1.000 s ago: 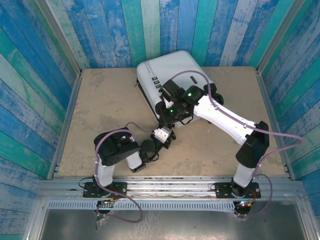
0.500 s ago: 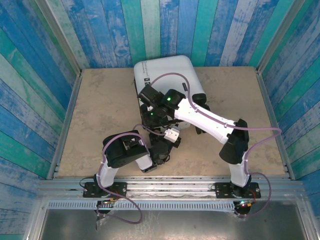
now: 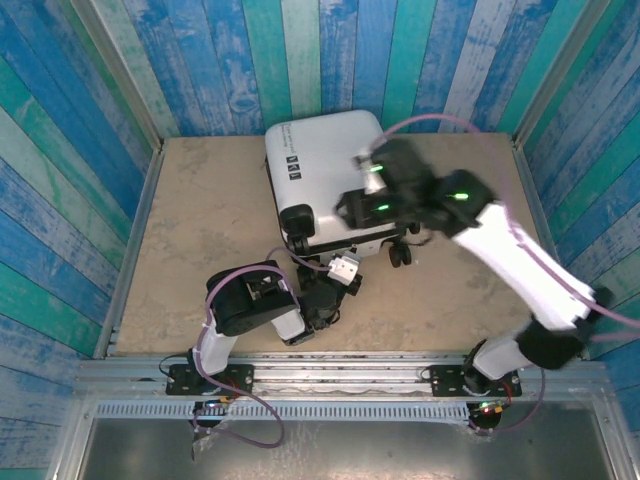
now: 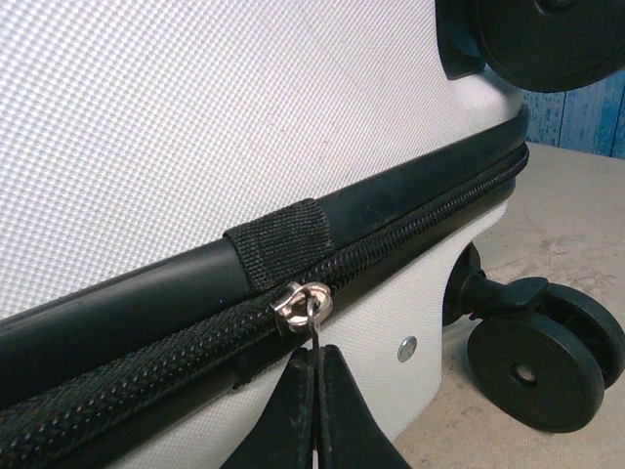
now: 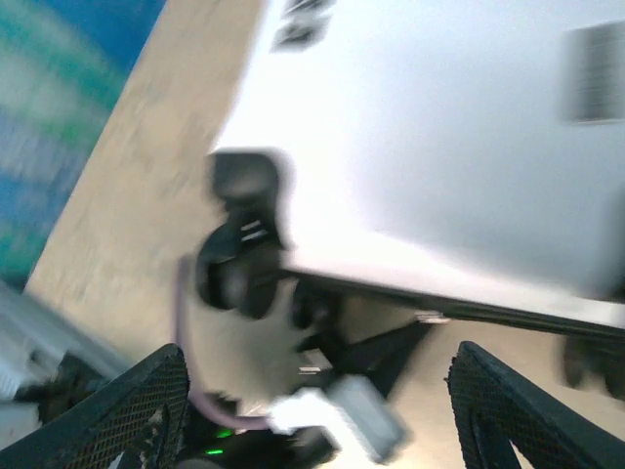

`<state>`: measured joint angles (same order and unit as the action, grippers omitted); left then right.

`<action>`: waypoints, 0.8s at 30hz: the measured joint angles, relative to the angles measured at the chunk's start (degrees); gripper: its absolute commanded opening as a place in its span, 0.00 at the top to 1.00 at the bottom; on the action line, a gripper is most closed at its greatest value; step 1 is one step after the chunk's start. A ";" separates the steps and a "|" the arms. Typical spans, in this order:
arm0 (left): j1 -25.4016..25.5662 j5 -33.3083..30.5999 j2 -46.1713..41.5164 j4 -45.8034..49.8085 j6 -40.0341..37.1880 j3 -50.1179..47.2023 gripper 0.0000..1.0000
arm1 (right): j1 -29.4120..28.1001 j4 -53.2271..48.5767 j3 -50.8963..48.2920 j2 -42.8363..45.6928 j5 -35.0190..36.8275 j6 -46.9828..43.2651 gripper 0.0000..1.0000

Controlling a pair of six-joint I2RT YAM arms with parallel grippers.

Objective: Pack the luggage

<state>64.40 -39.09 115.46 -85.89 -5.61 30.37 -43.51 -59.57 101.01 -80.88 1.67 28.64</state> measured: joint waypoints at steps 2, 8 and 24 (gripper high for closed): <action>0.00 0.00 0.00 0.09 0.00 0.02 1.00 | 7.37 -0.66 -4.04 4.74 1.16 -1.51 0.26; 0.02 0.13 0.00 1.55 0.07 0.72 1.00 | 17.25 -2.99 -14.21 4.57 0.33 -6.69 0.25; 0.70 0.98 0.00 4.90 1.07 3.04 1.00 | 21.03 -3.76 -13.81 -9.01 -4.50 -18.80 0.73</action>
<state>65.10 -38.11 115.46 -80.99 -4.54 33.41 -22.48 -63.33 87.20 -89.89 -2.83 9.85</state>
